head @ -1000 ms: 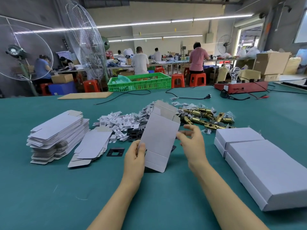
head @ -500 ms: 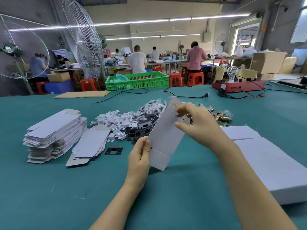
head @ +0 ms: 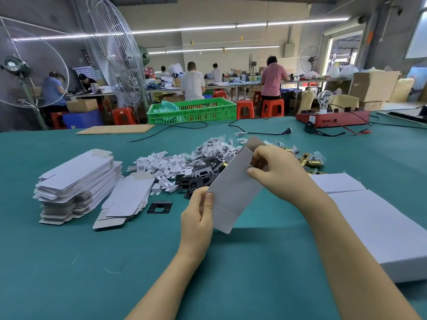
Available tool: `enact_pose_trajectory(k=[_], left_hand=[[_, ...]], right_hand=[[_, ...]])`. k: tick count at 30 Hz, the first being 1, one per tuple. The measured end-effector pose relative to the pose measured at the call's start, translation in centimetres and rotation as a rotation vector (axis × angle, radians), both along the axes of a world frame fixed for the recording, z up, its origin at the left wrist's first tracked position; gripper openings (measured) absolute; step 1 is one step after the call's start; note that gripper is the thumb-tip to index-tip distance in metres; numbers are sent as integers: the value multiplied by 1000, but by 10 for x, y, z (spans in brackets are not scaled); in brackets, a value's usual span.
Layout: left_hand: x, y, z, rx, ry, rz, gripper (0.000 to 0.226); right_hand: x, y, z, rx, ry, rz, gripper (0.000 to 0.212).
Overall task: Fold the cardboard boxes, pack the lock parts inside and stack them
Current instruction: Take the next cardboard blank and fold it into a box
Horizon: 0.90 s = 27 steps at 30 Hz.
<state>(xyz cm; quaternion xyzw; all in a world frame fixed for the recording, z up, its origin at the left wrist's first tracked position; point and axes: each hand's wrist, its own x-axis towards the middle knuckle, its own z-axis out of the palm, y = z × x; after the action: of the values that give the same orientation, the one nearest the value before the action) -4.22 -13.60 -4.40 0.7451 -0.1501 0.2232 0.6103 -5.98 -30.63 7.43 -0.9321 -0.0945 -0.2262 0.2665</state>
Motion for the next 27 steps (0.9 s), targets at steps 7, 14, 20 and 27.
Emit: enact_pose_trajectory(k=[7, 14, 20, 27], left_hand=[[-2, -3, 4, 396, -365, 436, 65], [-2, -11, -5, 778, -482, 636, 110], [1, -10, -5, 751, -434, 614, 118], [-1, -12, -2, 674, -446, 579, 106]], right_hand=[[-4, 7, 3, 64, 91, -18, 27], [-7, 29, 0, -1, 108, -14, 20], [-13, 30, 7, -14, 138, 11, 23], [-18, 30, 13, -16, 188, 102, 22]])
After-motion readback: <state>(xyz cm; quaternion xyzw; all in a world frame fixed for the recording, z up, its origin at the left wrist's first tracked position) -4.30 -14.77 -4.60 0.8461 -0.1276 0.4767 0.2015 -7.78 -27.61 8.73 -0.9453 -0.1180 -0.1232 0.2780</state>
